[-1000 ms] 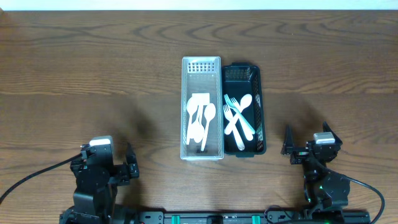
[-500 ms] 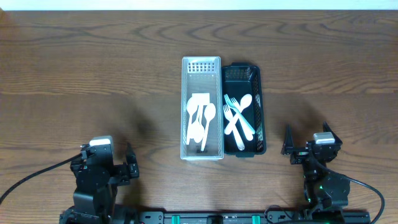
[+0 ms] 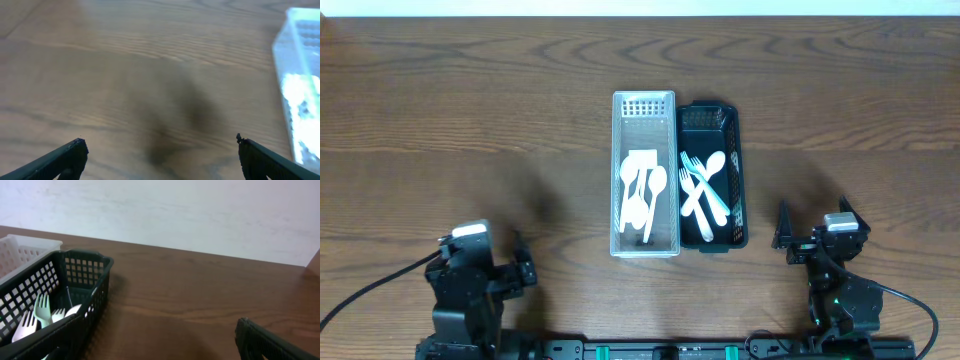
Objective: Pack container
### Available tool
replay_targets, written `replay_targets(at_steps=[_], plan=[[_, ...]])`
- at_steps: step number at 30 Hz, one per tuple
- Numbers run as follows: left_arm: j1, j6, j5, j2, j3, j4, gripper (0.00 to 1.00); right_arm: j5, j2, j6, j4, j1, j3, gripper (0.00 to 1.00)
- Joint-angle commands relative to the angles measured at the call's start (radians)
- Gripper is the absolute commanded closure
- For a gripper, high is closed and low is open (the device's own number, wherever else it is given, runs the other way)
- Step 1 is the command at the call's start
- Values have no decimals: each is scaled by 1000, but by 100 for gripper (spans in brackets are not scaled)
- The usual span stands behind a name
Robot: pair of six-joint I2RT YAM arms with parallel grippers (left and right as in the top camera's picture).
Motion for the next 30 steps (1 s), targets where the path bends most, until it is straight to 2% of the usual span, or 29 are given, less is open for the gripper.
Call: replay_targets(at_steps=[1, 8, 11, 15, 22, 30], plan=[[54, 19, 33, -53, -56, 50, 2, -7, -9, -12, -5, -8, -1, 1], [100, 37, 74, -237, -315, 397, 2, -7, -9, -12, -5, -8, -1, 1], [122, 42, 109, -244, -394, 554, 2, -7, -9, -12, -5, -8, -1, 1], [132, 109, 177, -246, -479, 710, 2, -7, -9, -12, -5, -8, -1, 1], [144, 111, 301, -246, -580, 766, 2, -7, -9, -12, -5, -8, -1, 1], [144, 111, 303, -242, -581, 769, 2, -7, -9, -12, -5, -8, -1, 1]])
